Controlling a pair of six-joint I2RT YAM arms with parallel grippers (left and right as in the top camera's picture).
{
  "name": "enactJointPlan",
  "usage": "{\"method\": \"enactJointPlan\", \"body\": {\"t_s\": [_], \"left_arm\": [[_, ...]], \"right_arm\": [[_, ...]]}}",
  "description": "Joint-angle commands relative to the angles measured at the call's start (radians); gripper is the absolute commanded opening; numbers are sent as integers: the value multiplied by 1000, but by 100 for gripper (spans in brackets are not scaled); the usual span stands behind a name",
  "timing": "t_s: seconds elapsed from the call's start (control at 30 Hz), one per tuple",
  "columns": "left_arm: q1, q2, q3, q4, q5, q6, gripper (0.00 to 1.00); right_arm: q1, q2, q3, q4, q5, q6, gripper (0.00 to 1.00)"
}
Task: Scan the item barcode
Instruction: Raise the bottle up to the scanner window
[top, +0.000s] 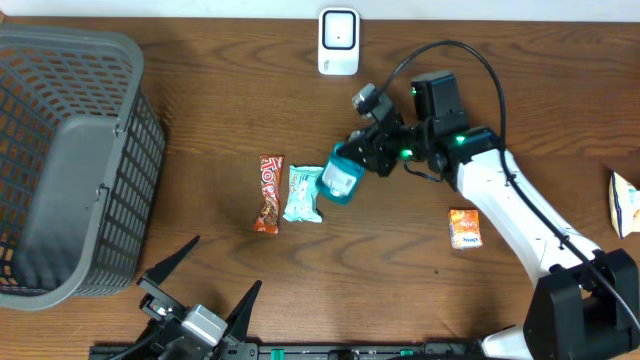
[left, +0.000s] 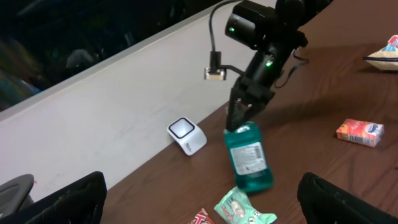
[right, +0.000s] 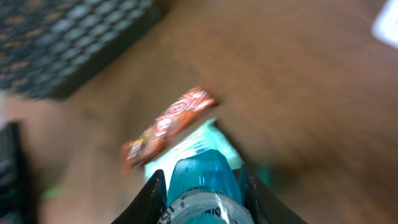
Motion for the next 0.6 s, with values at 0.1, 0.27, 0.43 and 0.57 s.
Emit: {"method": "enactJointPlan", "body": {"t_s": [0.1,0.27,0.43,0.57], "left_arm": [[-6,-7,-2,5,-1,10,98],[-6,-7,-2,5,-1,10,98],[-6,-7,-2,5,-1,10,98],[-6,-7,-2,5,-1,10,98]], "right_arm": [[58,-24,29,116,448,88,1],[77,-6,99,159,632,49,1],[88,125,278,154,828,-5,1],[104,288,469,133,964,-48,1]]}}
